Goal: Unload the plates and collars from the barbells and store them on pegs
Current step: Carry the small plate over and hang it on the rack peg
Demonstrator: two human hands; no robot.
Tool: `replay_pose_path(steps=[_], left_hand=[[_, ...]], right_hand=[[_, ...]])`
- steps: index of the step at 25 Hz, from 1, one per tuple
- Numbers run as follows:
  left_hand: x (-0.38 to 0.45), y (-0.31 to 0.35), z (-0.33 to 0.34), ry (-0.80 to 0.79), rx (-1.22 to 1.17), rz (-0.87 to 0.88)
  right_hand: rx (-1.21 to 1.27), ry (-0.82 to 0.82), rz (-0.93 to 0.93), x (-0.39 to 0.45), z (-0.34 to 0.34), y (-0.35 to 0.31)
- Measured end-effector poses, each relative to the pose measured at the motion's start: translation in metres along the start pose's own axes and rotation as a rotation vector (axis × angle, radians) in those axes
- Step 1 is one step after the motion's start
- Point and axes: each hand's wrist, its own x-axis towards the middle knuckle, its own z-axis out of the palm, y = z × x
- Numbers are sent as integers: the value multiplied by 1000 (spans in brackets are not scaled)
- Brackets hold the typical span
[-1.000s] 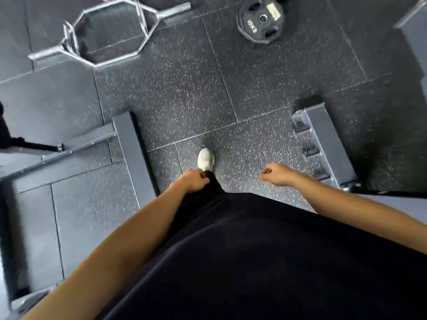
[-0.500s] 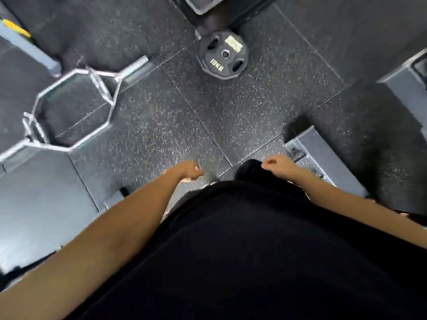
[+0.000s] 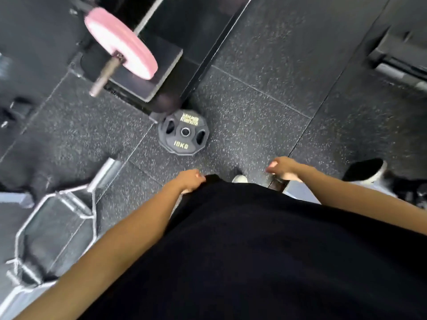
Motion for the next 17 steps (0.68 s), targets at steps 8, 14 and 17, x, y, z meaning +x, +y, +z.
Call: replay_pose_path(steps=[8,14,17], left_hand=[[157,114,-173,-21,37,20],[274,247,-359,-52,195,109],[319,324,-431,-100,330,197]], right_hand=[[163,5,74,126,-157,-26],[260,58,207,211,-318,-52],[377,239,267,241,-400,-51]])
